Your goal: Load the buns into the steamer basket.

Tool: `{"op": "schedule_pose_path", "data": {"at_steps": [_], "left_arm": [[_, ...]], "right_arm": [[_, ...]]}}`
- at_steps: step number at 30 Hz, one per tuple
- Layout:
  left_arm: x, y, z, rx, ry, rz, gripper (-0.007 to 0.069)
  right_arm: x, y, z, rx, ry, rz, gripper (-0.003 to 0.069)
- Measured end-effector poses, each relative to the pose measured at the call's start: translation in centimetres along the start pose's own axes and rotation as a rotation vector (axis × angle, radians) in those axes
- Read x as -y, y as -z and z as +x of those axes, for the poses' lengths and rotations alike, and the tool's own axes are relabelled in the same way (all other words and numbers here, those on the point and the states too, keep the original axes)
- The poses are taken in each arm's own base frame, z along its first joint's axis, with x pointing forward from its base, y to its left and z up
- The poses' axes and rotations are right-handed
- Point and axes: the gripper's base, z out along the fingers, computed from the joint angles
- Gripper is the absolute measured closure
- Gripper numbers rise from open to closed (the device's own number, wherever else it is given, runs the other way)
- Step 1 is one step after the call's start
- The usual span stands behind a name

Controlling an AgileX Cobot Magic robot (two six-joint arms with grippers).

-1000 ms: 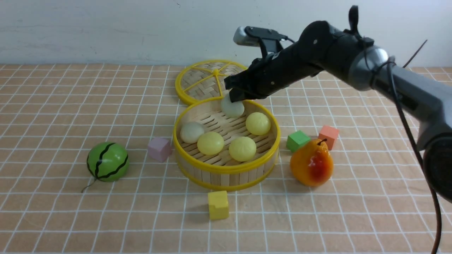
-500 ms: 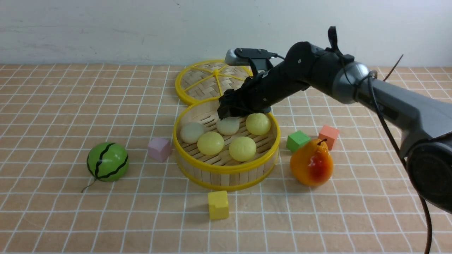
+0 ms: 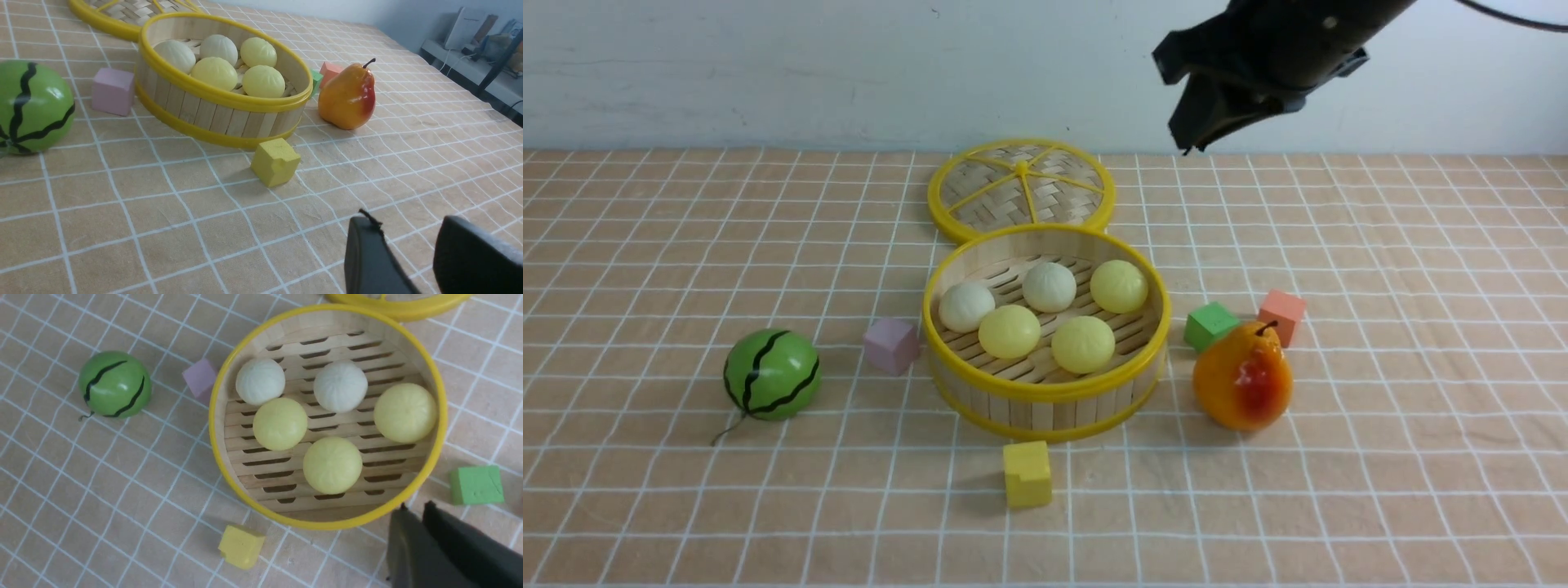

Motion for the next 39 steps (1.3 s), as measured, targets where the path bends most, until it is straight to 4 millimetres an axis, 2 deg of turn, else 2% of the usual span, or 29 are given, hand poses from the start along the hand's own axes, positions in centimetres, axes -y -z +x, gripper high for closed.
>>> {"op": "schedule_pose_path", "data": {"at_steps": [2,3,4,5,6,7,8,10,11,15,21,26,30,32,34,36,38,39], "left_arm": [[0.0,0.0,0.0,0.000,0.000,0.000,0.0387],[0.0,0.0,0.0,0.000,0.000,0.000,0.0387],[0.0,0.0,0.0,0.000,0.000,0.000,0.0387],[0.0,0.0,0.0,0.000,0.000,0.000,0.0387],[0.0,0.0,0.0,0.000,0.000,0.000,0.0387],[0.0,0.0,0.0,0.000,0.000,0.000,0.0387],[0.0,0.0,0.0,0.000,0.000,0.000,0.0386],[0.0,0.0,0.0,0.000,0.000,0.000,0.0386],[0.0,0.0,0.0,0.000,0.000,0.000,0.0386],[0.0,0.0,0.0,0.000,0.000,0.000,0.0386],[0.0,0.0,0.0,0.000,0.000,0.000,0.0386],[0.0,0.0,0.0,0.000,0.000,0.000,0.0386],[0.0,0.0,0.0,0.000,0.000,0.000,0.0386],[0.0,0.0,0.0,0.000,0.000,0.000,0.0386],[0.0,0.0,0.0,0.000,0.000,0.000,0.0386],[0.0,0.0,0.0,0.000,0.000,0.000,0.0386],[0.0,0.0,0.0,0.000,0.000,0.000,0.0386],[0.0,0.0,0.0,0.000,0.000,0.000,0.0386]], "right_arm": [[-0.2,0.6,0.5,-0.005,-0.014,0.008,0.0669],[-0.8,2.1,1.7,-0.011,-0.025,0.026,0.0673],[-0.9,2.0,2.0,-0.023,-0.030,0.032,0.0673],[-1.7,3.7,3.6,-0.031,-0.033,0.053,0.0666],[-2.1,4.0,4.7,-0.050,-0.032,0.066,0.0662],[-2.2,4.2,5.0,-0.052,-0.036,0.068,0.0661],[-2.8,5.4,6.4,-0.055,-0.033,0.083,0.0655],[-3.2,6.1,8.3,-0.079,-0.029,0.102,0.0648],[-3.5,6.9,9.9,-0.092,-0.025,0.112,0.0645],[-3.9,9.4,13.2,-0.088,-0.024,0.099,0.0638],[-4.3,11.9,14.8,-0.033,-0.018,0.077,0.0630],[-4.3,12.6,15.1,-0.015,-0.001,0.086,0.0624],[-3.4,13.6,16.3,0.016,0.013,0.129,0.0620],[-2.1,13.6,18.2,0.080,-0.025,0.166,0.0617],[-1.4,13.4,19.2,0.140,-0.041,0.185,0.0616],[0.1,12.8,22.1,0.314,-0.063,0.240,0.0616],[1.8,11.1,26.0,0.466,-0.084,0.301,0.0614],[1.9,11.0,26.4,0.479,-0.086,0.304,0.0614]]}}
